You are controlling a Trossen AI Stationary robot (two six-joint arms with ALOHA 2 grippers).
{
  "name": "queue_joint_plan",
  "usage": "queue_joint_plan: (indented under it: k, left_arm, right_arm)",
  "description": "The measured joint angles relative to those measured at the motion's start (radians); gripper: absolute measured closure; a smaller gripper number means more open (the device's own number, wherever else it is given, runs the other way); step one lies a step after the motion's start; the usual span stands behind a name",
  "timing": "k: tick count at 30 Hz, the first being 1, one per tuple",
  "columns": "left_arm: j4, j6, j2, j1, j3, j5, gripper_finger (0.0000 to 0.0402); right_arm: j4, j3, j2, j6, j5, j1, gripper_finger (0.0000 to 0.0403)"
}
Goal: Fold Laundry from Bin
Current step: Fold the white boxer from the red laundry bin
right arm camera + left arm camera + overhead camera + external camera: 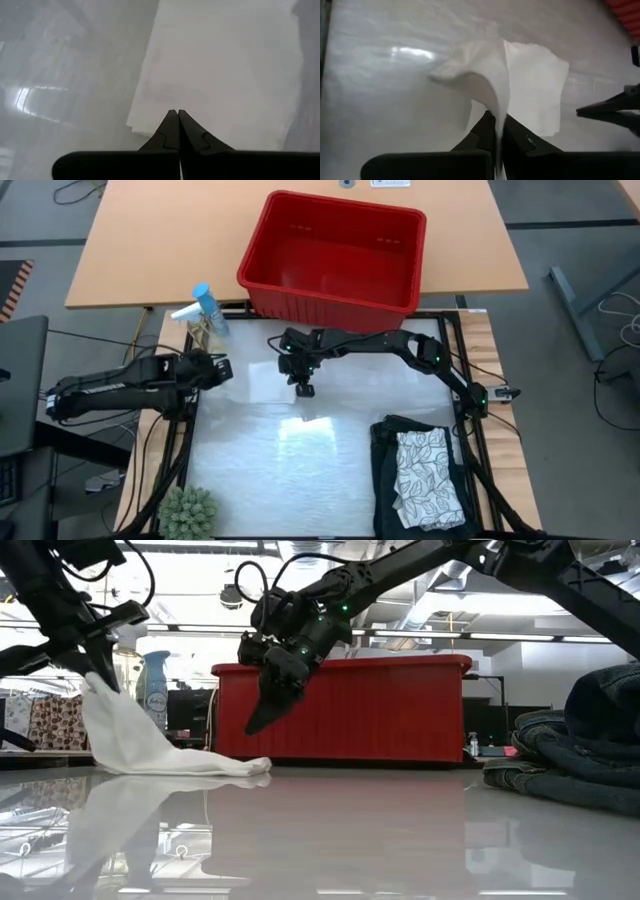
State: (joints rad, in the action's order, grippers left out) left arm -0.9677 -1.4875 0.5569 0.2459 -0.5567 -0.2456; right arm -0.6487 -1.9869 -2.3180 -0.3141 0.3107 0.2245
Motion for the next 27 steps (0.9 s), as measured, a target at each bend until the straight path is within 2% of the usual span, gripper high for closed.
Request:
queue_joint_plan:
  k: [6, 18, 22, 27]
  left_arm:
    - [-0.038, 0.007, 0.092, 0.000, -0.082, 0.005, 0.0401]
    - [-0.161, 0.179, 0.477, 0.002, -0.345, 0.018, 0.0401]
    - [-0.145, 0.226, 0.587, 0.002, -0.380, 0.022, 0.0401]
    - [-0.047, 0.264, 0.702, -0.002, -0.376, 0.058, 0.0401]
  right_arm:
    - [0.031, 0.000, -0.006, -0.004, 0.000, 0.013, 0.0388]
    - [0.093, 0.002, -0.064, 0.010, 0.005, 0.016, 0.0388]
    - [0.138, -0.003, -0.074, 0.010, 0.005, 0.005, 0.0388]
    - [0.134, -0.001, -0.077, 0.018, 0.005, 0.007, 0.0388]
